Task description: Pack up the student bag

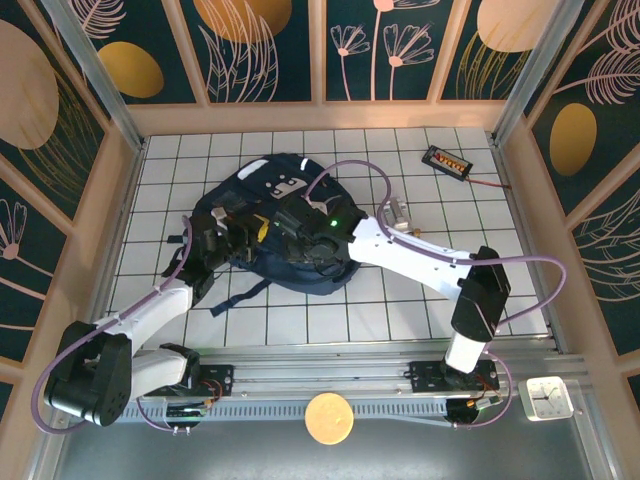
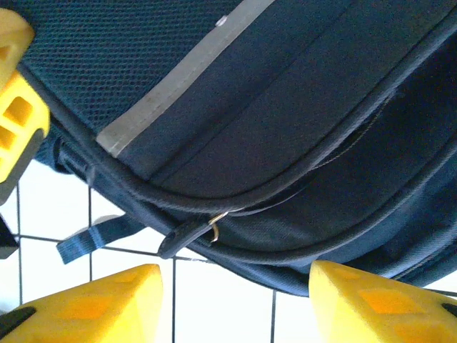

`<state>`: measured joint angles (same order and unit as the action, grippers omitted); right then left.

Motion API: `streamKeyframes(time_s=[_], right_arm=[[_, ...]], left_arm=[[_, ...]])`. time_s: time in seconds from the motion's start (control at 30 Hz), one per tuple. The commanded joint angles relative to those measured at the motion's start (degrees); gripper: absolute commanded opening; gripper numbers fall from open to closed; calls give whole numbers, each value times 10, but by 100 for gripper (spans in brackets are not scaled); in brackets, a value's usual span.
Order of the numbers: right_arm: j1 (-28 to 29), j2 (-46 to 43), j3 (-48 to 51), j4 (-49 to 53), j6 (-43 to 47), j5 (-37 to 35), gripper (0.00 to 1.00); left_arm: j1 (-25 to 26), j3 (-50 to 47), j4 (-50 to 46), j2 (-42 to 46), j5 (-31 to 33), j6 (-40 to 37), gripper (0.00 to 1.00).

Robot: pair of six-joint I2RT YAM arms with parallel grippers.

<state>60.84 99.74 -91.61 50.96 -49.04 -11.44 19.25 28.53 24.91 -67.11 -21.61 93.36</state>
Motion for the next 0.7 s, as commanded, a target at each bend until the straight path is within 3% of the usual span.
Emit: streamKeyframes(time_s=[0.0, 0.43, 0.67], right_arm=[[0, 19, -22, 24, -16, -60, 57], [8, 96, -90, 61, -13, -118, 49], [3, 94, -68, 60, -11, -135, 35]], left_arm=[[8, 38, 75, 5, -3, 35, 0], [16, 48, 81, -2, 9, 45, 0], [16, 42, 79, 5, 13, 46, 0]])
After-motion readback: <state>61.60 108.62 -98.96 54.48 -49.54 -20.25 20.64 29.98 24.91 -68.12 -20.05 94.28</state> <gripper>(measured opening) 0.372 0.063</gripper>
